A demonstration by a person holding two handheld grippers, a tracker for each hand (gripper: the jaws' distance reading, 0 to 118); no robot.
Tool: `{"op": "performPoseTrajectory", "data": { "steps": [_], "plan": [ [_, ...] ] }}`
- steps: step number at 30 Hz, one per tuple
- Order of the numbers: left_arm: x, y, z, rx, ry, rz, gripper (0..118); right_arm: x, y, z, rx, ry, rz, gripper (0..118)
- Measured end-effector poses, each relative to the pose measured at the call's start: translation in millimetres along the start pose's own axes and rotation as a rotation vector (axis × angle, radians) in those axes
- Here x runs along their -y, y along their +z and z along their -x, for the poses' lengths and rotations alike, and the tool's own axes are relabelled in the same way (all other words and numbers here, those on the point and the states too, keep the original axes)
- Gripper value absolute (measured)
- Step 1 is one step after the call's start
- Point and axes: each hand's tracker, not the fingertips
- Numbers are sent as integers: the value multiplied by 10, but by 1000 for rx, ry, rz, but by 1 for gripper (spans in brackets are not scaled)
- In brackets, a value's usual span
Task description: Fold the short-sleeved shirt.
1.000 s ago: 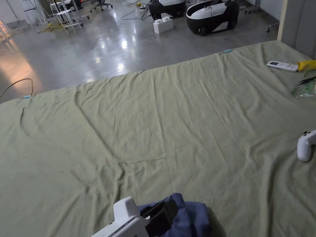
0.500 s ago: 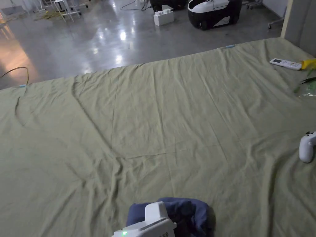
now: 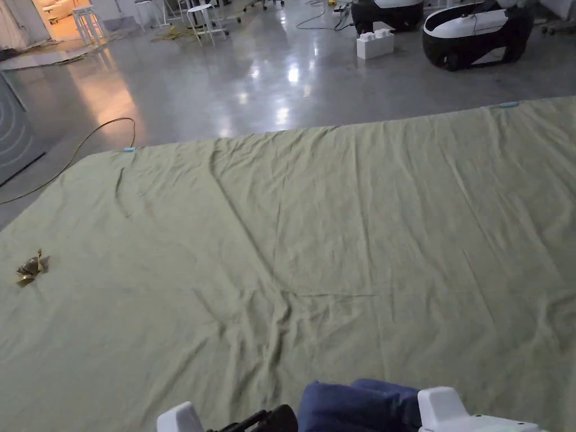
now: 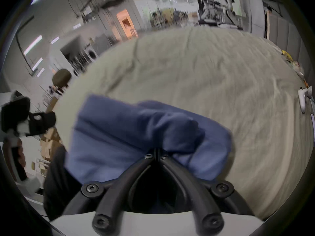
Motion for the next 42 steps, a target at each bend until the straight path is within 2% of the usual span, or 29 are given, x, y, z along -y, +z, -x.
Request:
{"op": "performPoseTrajectory", "data": {
  "steps": [1, 2, 3, 4, 7, 9, 11, 13, 15, 16, 18, 19, 20, 22, 24, 26, 28, 30, 31, 33, 35, 39, 41, 42],
  "plan": [
    [11, -50, 89, 0, 5, 9, 100, 46, 3, -47, -1, -12, -30, 2],
    [16, -103, 153, 12, 14, 27, 102, 30, 85, -77, -12, -66, -67, 2],
    [13, -157, 204, 20, 24, 46, 104, -20, 118, -71, 0, -137, -21, 2],
    [10, -216, 243, 30, 42, 69, 105, -25, 132, -82, -5, -151, -9, 2],
    [-11, -486, 301, 125, 129, 152, 105, 5, 77, -23, 21, -41, -30, 2],
    [5, -682, 389, 216, 150, 217, 105, 35, 96, 22, 32, -19, -46, 2],
    [41, -888, 442, 268, 148, 261, 105, 59, 92, -2, 28, -31, -55, 2],
    [76, -1086, 508, 221, 158, 306, 105, 82, 76, -69, 10, -74, -63, 2],
    [87, -1175, 511, 296, 158, 319, 103, 91, 72, -119, -9, -91, -64, 2],
    [71, -1198, 484, 328, 169, 328, 99, 89, 74, -123, -17, -99, -65, 2],
    [96, -1315, 461, 289, 177, 400, 66, 92, 69, -148, -30, -118, -65, 2],
    [135, -1365, 404, 192, 118, 421, 52, 96, 68, -157, -32, -123, -65, 2],
    [162, -1381, 377, 170, 52, 412, 43, 95, 75, -149, -34, -128, -66, 2],
    [175, -1310, 277, 235, 104, 375, 38, 95, 112, -177, -50, -140, -70, 2],
    [106, -1207, 237, 218, 109, 366, 36, 56, 196, -195, -95, -168, -60, 2],
    [-41, -1051, 251, 212, 121, 366, 35, 70, 392, -186, -161, -262, -103, 2],
    [-293, -740, 378, 196, 130, 302, 35, 149, 675, -141, -276, -323, -203, 2],
    [-659, -344, 560, 119, 71, 258, 35, 271, 840, -104, -390, -369, -226, 2],
    [-855, -136, 713, 53, 46, 228, 35, 344, 892, -75, -407, -376, -232, 2],
    [-1290, 260, 1105, -109, -19, 177, 35, 481, 953, -29, -384, -367, -224, 2],
    [-1667, 524, 1465, -306, -22, 177, 36, 613, 994, 17, -330, -369, -236, 2],
    [-1994, 600, 1909, -639, -32, 292, 36, 796, 941, -38, -346, -447, -214, 2],
    [-1988, 440, 2051, -576, -39, 291, 39, 819, 942, -72, -305, -447, -205, 2],
    [-1972, 377, 2077, -612, -19, 297, 45, 820, 965, -87, -279, -436, -199, 2]
  ]
}}
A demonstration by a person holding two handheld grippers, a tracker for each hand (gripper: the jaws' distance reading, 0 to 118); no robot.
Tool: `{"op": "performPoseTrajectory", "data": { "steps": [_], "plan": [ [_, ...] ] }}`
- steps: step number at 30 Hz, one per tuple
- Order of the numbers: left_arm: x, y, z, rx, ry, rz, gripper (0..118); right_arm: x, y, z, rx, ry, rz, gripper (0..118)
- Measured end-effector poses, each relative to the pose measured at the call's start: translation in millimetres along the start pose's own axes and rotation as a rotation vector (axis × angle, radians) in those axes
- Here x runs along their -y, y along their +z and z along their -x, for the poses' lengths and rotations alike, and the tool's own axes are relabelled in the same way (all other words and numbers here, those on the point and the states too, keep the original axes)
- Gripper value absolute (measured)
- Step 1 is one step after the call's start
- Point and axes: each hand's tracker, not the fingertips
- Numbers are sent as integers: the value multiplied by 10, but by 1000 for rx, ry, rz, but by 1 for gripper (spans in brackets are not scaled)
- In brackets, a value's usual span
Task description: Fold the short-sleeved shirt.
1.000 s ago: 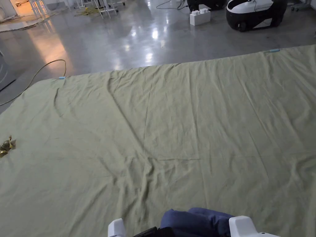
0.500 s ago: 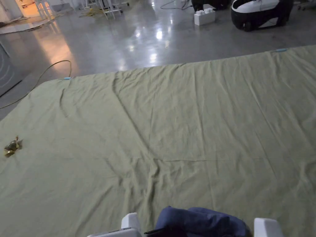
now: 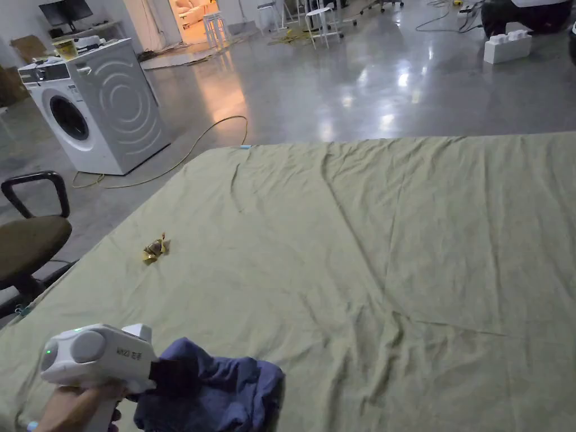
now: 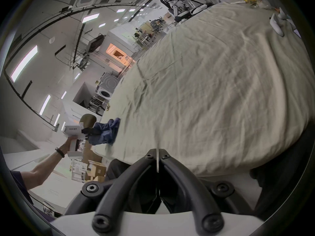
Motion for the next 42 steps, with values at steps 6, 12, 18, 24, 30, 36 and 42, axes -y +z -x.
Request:
{"op": "performPoseTrajectory", "data": {
  "steps": [6, 12, 18, 24, 30, 36, 42],
  "plan": [
    [37, 373, -215, -348, -211, -123, 80, -102, 346, -18, 42, 103, -50, 2],
    [547, 1782, -967, -143, -376, -492, 79, -584, 934, 75, 151, 283, -232, 2],
    [1286, 2663, -1621, 87, -489, -729, 80, -843, 1486, 527, 215, 452, -429, 2],
    [1968, 2876, -2253, -23, -460, -1143, 79, -864, 1718, 831, 185, 456, -608, 2],
    [2113, 2873, -2713, 40, -310, -1168, 78, -874, 1745, 1027, 253, 575, -665, 2],
    [2158, 2832, -2768, 35, -387, -1216, 42, -905, 1741, 1173, 357, 597, -828, 2],
    [2160, 2804, -2688, 95, -380, -1183, 0, -947, 1739, 1155, 278, 604, -781, 2]
  ]
}}
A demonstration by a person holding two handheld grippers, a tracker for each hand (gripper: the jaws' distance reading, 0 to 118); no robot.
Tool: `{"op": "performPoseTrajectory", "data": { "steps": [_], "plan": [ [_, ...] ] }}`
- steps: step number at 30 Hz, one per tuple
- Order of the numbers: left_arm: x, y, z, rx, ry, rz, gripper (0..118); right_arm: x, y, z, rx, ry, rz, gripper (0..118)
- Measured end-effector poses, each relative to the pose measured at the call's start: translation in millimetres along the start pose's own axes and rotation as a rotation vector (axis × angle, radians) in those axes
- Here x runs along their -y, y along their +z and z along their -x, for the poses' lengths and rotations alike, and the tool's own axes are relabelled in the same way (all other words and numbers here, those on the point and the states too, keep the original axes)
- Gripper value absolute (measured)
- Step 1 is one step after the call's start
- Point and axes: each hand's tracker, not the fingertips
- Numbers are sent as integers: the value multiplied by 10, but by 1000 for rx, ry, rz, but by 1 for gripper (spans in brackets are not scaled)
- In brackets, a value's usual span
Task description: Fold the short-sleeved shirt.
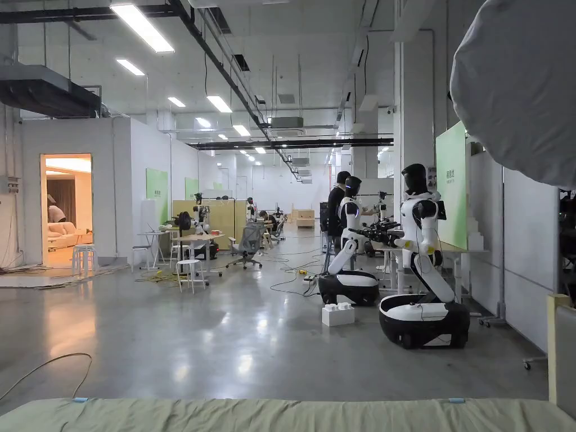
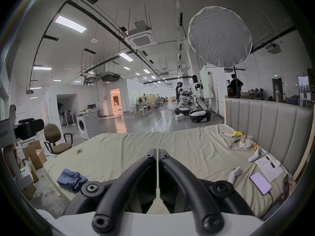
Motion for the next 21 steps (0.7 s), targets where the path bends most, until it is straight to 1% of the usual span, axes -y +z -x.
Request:
{"op": "performPoseTrajectory", "data": {
  "steps": [1, 2, 4, 9, 11, 13, 16, 18, 21],
  "plan": [
    [5, 23, 1, -2, 10, 1, 0, 27, -15, -20, -6, -29, 43, 2],
    [8, 24, 14, -2, 17, 1, 0, 6, -15, -12, 1, 2, 16, 2],
    [33, 10, 10, -1, 34, 11, 0, 9, -35, -22, 24, 5, 24, 2],
    [75, -24, 6, 6, 34, 38, 0, 0, -25, -49, 17, -20, 7, 2],
    [95, -41, 21, 26, 58, 40, 0, -6, -15, -29, 27, -5, 6, 2],
    [108, -53, 58, 78, 100, 24, 0, -22, -25, 5, 37, 8, 6, 2],
    [104, -63, 78, 45, 118, 26, 0, -22, -8, 38, 31, 9, -15, 2],
    [103, -53, 91, 58, 127, 24, 0, -39, -5, 56, 27, 23, -39, 2],
    [111, -30, 70, 53, 124, 21, 0, -25, -14, 59, 24, 7, -23, 2]
  ]
}}
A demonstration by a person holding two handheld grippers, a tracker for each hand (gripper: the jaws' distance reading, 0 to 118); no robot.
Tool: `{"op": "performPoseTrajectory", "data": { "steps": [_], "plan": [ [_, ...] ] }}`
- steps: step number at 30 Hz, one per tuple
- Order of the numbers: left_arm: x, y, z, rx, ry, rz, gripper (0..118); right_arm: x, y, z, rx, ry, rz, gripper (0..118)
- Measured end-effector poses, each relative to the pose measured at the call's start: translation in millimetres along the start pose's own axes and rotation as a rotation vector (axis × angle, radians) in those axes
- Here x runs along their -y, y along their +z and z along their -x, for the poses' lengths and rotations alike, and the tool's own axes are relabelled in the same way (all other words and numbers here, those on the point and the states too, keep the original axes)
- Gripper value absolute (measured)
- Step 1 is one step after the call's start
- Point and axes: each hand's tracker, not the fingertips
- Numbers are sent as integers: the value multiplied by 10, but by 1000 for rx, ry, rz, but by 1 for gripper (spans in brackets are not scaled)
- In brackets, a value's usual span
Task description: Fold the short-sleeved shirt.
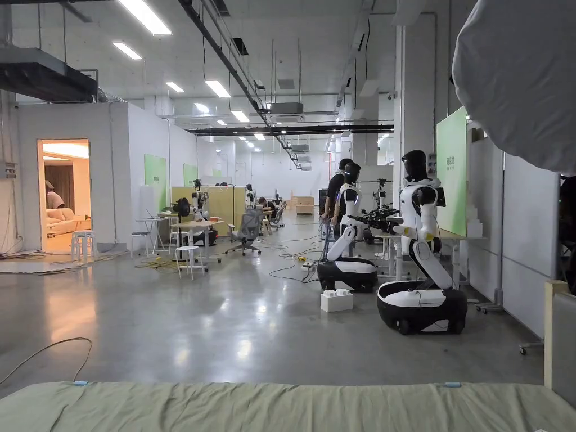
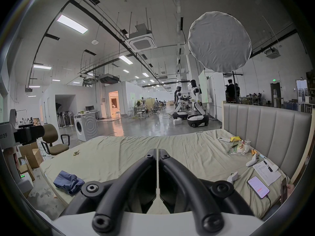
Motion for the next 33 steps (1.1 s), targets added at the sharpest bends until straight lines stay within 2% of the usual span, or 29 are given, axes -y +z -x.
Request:
{"op": "performPoseTrajectory", "data": {
  "steps": [8, 12, 15, 17, 18, 19, 20, 21, 22, 25, 28, 29, 31, 33],
  "plan": [
    [-17, 27, -5, -1, -5, -8, 0, 6, 13, 24, -13, -14, 3, 2],
    [6, 44, -167, -68, -116, -6, 0, 7, 23, 31, -23, -21, 1, 2],
    [2, 49, -226, -57, -110, 1, 0, 5, 31, 46, -27, -7, 5, 2],
    [-1, 32, -228, -31, -103, 2, 5, 1, 37, 44, -32, -5, 4, 3],
    [-5, 30, -240, -32, -104, 2, 17, -2, 41, 38, -33, -4, 2, 8],
    [-2, 34, -255, -35, -108, -2, 36, -7, 47, 32, -33, 3, 0, 21],
    [-6, 31, -252, -33, -112, -5, 66, -12, 53, 24, -31, 4, -2, 41],
    [-11, 26, -252, -24, -117, -4, 83, -19, 60, 9, -28, 4, -4, 53],
    [-12, 19, -255, -15, -118, 2, 95, -26, 64, -9, -26, -1, -7, 63],
    [-7, 30, -257, -11, -100, -17, 100, -26, 80, -46, -22, -26, -11, 70],
    [-22, 23, -240, 2, -69, -8, 103, -30, 71, -45, -22, -36, 2, 99],
    [-21, 20, -240, -3, -68, -6, 107, -28, 72, -41, -14, -31, 2, 110],
    [-20, 19, -241, -20, -60, -9, 113, -35, 85, -6, 17, -4, -2, 116],
    [-20, 21, -260, -28, -60, -10, 113, -57, 85, 10, 22, 23, -13, 117]
  ]
}}
